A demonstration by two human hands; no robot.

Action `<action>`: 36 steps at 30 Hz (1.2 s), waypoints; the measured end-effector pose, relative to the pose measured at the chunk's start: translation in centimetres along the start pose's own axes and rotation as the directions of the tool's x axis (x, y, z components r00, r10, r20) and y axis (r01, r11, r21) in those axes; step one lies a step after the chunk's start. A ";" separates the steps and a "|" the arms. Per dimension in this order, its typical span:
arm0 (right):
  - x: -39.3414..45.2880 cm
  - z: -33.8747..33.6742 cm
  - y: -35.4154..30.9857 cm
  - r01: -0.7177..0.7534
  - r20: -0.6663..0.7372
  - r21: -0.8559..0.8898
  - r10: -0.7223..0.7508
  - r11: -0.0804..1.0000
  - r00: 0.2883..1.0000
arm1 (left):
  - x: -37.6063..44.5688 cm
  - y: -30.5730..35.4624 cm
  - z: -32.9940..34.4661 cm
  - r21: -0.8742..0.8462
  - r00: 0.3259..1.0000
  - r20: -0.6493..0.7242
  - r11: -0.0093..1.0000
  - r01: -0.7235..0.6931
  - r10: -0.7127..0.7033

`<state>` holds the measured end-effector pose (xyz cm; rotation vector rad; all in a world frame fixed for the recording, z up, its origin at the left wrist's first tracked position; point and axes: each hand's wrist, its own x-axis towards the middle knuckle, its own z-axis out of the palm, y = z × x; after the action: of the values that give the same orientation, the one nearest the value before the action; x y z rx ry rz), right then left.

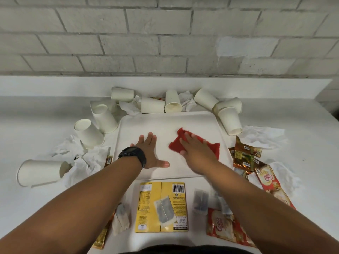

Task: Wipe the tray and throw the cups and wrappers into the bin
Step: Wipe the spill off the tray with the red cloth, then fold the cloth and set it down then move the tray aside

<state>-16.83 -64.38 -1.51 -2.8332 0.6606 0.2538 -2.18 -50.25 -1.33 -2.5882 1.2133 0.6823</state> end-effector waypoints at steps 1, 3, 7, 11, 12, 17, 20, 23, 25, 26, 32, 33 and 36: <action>-1.1 0.3 -0.6 0.047 0.014 -0.003 -0.047 0.999 0.999 | -0.1 0.0 0.0 -0.005 1.000 0.000 1.000 0.002 -0.002; -3.2 0.7 -1.3 0.106 0.031 0.023 -0.107 0.994 0.994 | -0.3 0.2 -0.2 -0.018 1.000 -0.003 1.000 0.003 -0.003; -3.9 -1.7 -0.4 0.013 0.094 0.389 -0.053 0.921 0.994 | -1.1 0.2 -0.8 -0.019 1.000 -0.009 1.000 -0.006 0.006; -4.0 -3.7 1.2 -0.104 0.108 0.965 -0.003 0.241 0.994 | -2.3 0.8 -0.7 -0.024 0.993 -0.114 1.000 -0.010 0.007; -4.2 -3.7 1.9 -0.115 0.115 0.993 -0.005 -0.006 0.993 | -2.8 1.1 -0.7 -0.042 0.987 -0.159 0.999 -0.030 0.023; -5.2 -4.8 1.8 -0.094 0.082 0.800 -0.048 -0.592 0.995 | -6.8 2.8 -1.2 -0.275 0.918 -0.379 0.933 -0.234 0.118; -6.1 -5.3 0.2 -0.137 0.076 0.754 -0.122 -0.642 0.990 | -9.0 3.5 -1.6 -0.550 0.919 -0.390 0.786 -0.283 0.059; -6.9 -6.0 -2.0 -0.211 0.094 0.769 -0.219 -0.604 0.971 | -11.0 4.1 -2.0 -0.822 0.931 -0.366 0.469 -0.324 0.002; -7.3 -6.4 -3.3 -0.266 0.148 0.781 -0.247 -0.565 0.958 | -12.3 4.0 -1.9 -0.857 0.917 -0.397 0.374 -0.354 -0.041; -7.4 -6.6 -4.0 -0.285 0.168 0.784 -0.253 -0.551 0.953 | -12.8 3.8 -1.7 -0.865 0.907 -0.413 0.344 -0.365 -0.076; -7.9 -7.9 -9.4 -0.313 0.183 0.814 -0.297 -0.489 0.937 | -16.8 0.4 -0.3 -0.898 0.846 -0.425 0.036 -0.438 -0.323; -7.8 -8.0 -10.0 -0.312 0.171 0.817 -0.313 -0.486 0.934 | -17.3 -0.3 -0.2 -0.895 0.840 -0.411 -0.020 -0.446 -0.355; -7.7 -7.9 -13.2 -0.338 0.181 0.852 -0.382 -0.399 0.906 | -20.0 -3.5 0.5 -0.871 0.823 -0.382 -0.134 -0.472 -0.420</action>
<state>-16.77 -51.59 10.02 -0.7833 0.2906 0.1252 -10.80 -34.39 7.94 -4.5158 0.8120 1.3022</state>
